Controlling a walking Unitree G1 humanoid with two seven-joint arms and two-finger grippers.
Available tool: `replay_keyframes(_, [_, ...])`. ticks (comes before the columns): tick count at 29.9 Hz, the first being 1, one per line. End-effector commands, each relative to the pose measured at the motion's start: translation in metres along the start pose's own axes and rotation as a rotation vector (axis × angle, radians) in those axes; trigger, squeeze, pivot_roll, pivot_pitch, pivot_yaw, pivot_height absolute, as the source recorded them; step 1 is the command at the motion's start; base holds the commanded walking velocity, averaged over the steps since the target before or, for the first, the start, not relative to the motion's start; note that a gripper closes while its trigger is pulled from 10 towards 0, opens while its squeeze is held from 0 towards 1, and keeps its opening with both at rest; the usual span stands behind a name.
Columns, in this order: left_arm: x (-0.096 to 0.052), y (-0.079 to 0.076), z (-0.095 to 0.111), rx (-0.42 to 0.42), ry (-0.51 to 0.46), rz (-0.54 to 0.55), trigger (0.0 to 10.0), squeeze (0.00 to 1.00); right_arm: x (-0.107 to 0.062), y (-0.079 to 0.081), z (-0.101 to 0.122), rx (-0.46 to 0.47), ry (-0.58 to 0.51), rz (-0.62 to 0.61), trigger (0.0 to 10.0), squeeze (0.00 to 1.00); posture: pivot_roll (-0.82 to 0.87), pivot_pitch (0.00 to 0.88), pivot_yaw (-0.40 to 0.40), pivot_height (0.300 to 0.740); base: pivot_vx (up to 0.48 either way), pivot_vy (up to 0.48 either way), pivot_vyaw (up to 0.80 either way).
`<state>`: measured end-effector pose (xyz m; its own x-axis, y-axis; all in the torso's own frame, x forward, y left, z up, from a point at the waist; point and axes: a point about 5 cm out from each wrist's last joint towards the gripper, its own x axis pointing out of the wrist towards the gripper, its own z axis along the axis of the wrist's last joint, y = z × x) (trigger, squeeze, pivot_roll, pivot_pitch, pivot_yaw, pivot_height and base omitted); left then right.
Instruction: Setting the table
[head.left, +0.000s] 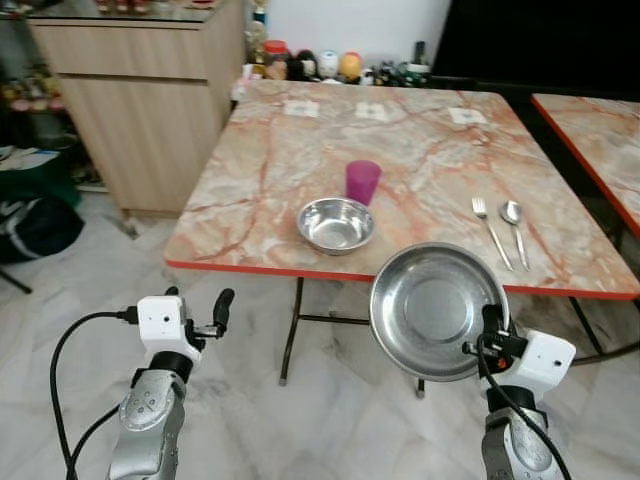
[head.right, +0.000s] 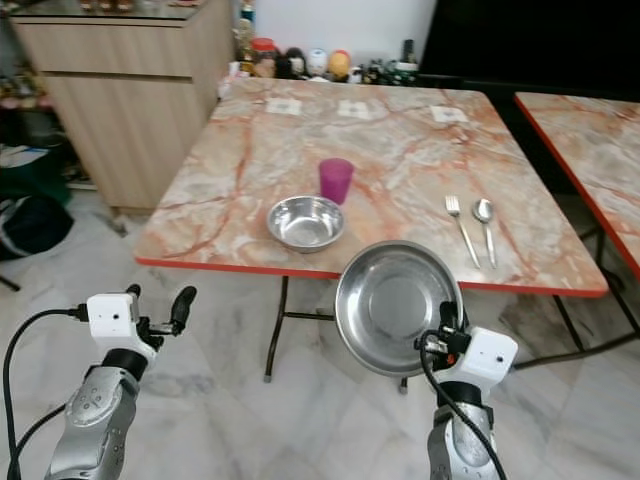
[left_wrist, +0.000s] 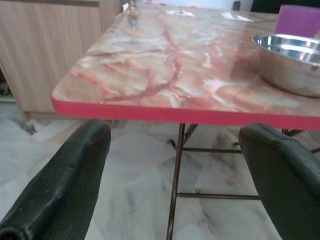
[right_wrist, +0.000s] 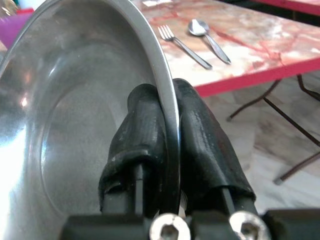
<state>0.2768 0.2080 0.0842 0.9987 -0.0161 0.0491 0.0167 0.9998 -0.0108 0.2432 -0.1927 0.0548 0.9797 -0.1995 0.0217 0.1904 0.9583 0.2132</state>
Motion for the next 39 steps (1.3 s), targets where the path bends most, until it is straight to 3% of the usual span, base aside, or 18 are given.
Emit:
replay_keyframes(1, [-0.0042,0.0002,-0.0014,0.011,0.009,0.002,10.0,0.0,0.0022,0.0045,0.0096,-0.003,-0.043,0.02,10.0,0.0,0.04,0.032,-0.06,0.74,0.0,-0.322,0.0])
replay_keyframes(39, [-0.0031,-0.0054,-0.0047,-0.008,0.041,0.006,10.0,0.0,0.0069,0.0063,0.0141,-0.014,-0.035,0.045,10.0,0.0,0.02,0.022,-0.071,0.74,0.0,-0.475,0.0])
